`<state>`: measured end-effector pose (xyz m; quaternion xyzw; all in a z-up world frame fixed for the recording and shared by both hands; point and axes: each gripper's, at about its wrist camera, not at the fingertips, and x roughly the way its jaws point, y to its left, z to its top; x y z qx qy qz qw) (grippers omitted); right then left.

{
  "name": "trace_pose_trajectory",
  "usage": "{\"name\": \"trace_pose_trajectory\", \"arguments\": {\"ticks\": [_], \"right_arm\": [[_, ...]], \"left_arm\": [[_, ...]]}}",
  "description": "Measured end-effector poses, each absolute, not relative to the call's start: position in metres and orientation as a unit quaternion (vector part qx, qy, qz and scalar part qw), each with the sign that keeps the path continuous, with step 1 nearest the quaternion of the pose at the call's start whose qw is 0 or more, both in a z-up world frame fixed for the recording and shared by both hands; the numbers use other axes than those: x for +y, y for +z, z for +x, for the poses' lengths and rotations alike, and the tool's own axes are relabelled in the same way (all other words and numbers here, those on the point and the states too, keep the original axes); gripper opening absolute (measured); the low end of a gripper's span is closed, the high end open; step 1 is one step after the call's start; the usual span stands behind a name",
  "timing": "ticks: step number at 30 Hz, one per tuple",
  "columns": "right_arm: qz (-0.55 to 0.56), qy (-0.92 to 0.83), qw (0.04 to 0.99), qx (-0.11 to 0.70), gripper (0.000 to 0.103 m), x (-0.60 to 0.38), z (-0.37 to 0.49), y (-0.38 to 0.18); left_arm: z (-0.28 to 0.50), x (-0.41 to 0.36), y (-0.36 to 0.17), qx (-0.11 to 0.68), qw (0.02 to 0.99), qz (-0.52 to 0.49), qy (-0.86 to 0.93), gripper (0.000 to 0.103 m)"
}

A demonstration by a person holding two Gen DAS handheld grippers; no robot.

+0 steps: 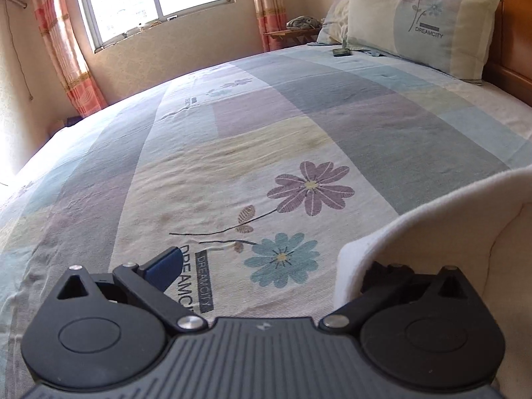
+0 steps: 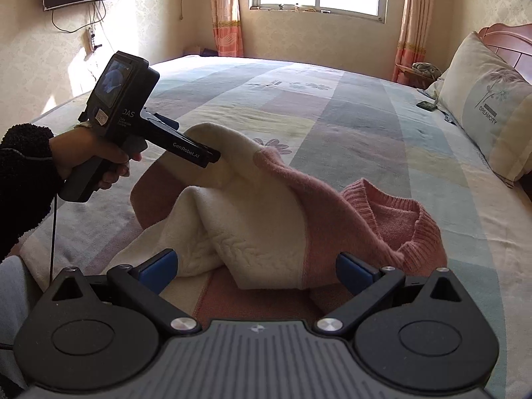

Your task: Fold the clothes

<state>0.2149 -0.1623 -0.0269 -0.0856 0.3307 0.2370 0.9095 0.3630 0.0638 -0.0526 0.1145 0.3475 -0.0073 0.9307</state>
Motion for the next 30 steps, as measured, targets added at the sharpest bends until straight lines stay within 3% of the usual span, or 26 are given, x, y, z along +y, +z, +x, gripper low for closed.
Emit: {"name": "trace_pose_trajectory", "arguments": {"ticks": [24,30], "right_arm": [[-0.048,0.183,0.92,0.342,0.103,-0.181,0.227,-0.037],[-0.034,0.173,0.92,0.35,0.103,-0.186,0.234,-0.047]], "left_arm": [[0.345,0.232,-0.04,0.38,0.895,0.068,0.224,0.103],[0.329,0.226,-0.045,0.412,0.888,0.071,0.192,0.101]]}}
